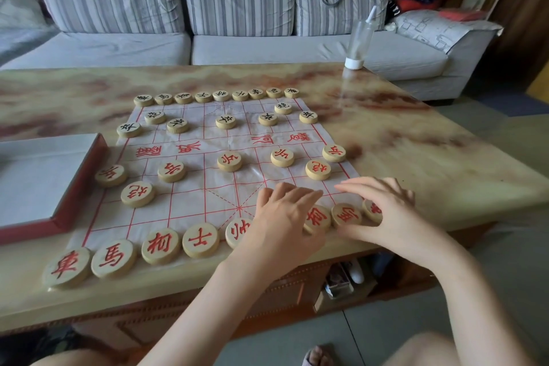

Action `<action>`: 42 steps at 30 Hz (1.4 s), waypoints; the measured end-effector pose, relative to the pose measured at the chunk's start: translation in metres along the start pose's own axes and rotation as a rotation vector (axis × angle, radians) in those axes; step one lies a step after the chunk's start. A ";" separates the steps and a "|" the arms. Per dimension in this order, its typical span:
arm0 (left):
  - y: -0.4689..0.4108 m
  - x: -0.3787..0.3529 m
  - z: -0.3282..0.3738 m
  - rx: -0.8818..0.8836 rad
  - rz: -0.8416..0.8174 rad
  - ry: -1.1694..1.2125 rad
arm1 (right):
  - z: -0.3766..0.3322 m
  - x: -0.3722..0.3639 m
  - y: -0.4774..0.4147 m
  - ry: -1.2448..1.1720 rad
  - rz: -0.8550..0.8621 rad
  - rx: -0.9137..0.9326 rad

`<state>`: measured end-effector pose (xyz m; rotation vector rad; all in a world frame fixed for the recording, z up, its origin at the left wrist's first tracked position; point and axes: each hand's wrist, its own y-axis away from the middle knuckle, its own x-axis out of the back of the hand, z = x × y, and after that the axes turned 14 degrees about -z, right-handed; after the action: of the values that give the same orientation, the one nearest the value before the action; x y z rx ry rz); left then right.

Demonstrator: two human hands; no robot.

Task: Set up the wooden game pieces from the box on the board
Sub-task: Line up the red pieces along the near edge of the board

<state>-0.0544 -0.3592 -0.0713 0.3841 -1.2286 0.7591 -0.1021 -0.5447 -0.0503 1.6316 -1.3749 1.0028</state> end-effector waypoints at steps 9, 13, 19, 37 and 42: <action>-0.005 -0.001 -0.004 0.077 0.084 -0.092 | -0.001 -0.001 0.000 -0.088 -0.016 -0.080; -0.005 -0.004 -0.003 0.069 0.106 -0.100 | -0.002 -0.003 -0.012 0.094 0.018 -0.113; -0.003 -0.005 -0.005 0.053 0.102 -0.058 | -0.003 0.003 0.001 0.006 -0.071 -0.060; 0.000 -0.006 -0.005 0.039 0.066 -0.046 | 0.004 -0.001 -0.002 0.038 -0.036 -0.088; -0.001 -0.008 -0.005 0.041 0.076 -0.060 | 0.004 -0.003 -0.002 0.065 -0.023 -0.085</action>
<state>-0.0513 -0.3594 -0.0803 0.3976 -1.2909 0.8440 -0.1004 -0.5466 -0.0547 1.5362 -1.3349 0.9622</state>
